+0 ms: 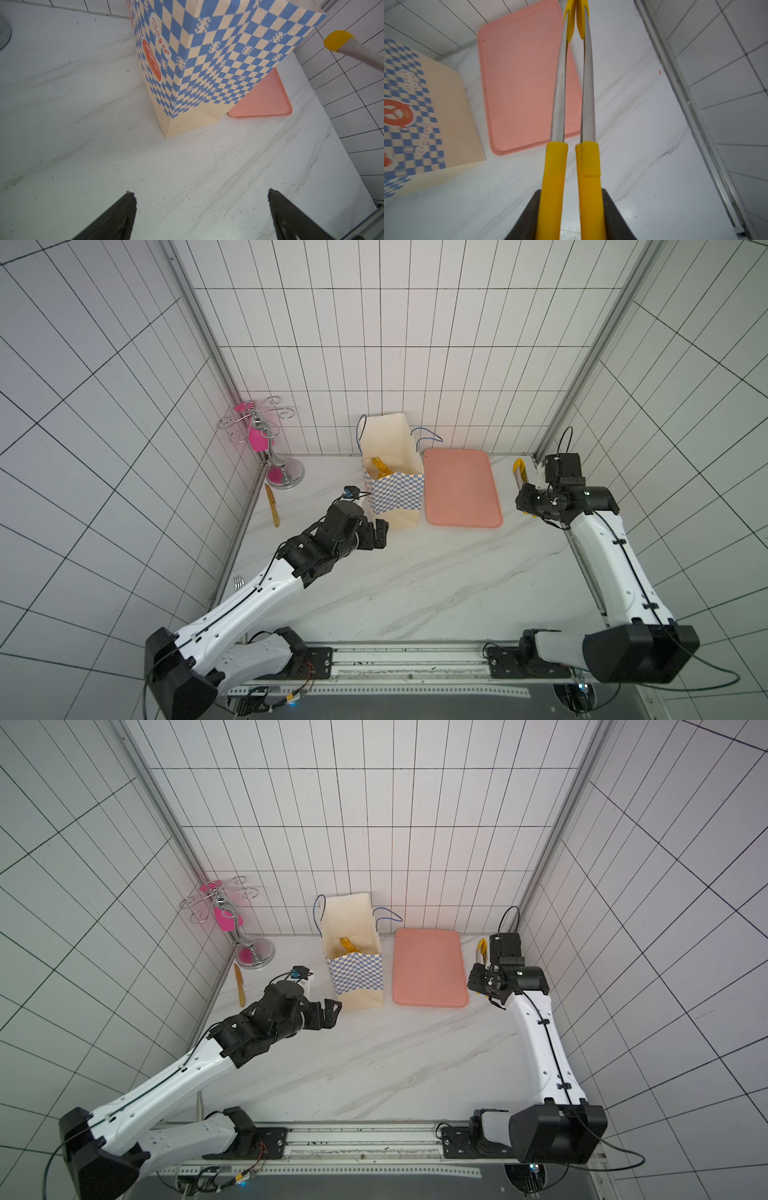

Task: Pack bread into a paper bag
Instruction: Place the clamp at the center of the board.

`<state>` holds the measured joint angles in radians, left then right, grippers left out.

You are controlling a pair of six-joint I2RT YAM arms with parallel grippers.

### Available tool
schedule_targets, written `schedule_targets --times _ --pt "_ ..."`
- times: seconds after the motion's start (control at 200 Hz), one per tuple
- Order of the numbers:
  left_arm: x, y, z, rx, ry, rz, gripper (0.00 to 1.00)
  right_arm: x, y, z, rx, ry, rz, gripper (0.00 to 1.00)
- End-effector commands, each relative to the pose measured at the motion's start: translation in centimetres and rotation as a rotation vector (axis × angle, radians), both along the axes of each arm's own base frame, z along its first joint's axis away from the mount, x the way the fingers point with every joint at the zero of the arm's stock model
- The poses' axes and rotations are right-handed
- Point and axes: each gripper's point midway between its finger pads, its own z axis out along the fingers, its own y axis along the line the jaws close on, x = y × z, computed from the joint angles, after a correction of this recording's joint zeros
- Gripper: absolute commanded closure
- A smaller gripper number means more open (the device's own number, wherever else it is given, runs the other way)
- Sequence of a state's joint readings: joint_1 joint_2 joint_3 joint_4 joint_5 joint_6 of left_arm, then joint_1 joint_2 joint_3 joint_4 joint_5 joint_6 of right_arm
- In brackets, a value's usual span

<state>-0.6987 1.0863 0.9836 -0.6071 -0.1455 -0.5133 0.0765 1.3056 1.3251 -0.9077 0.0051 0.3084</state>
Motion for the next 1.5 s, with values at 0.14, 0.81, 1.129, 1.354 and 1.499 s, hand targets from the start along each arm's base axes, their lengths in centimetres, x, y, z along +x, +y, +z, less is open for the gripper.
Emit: schedule_targets --times 0.14,0.81,1.129,1.354,1.499 --pt "-0.3 0.3 0.4 -0.016 -0.028 0.006 0.01 1.1 -2.6 -4.0 -0.020 0.043 -0.096 0.68" --pt "-0.6 0.2 0.9 -0.039 -0.030 -0.006 0.01 3.5 -5.4 -14.0 -0.030 0.343 -0.138 0.69" --pt "-0.5 0.1 0.8 -0.035 -0.029 -0.007 0.01 6.3 -6.8 -17.7 -0.006 0.438 -0.153 0.71" --pt "-0.6 0.1 0.5 -0.039 -0.026 -0.004 0.01 8.6 -7.0 -18.7 0.014 0.490 -0.142 0.69" --pt "-0.7 -0.1 0.3 -0.043 -0.017 -0.013 0.01 9.4 -6.7 -19.3 0.029 0.539 -0.118 0.67"
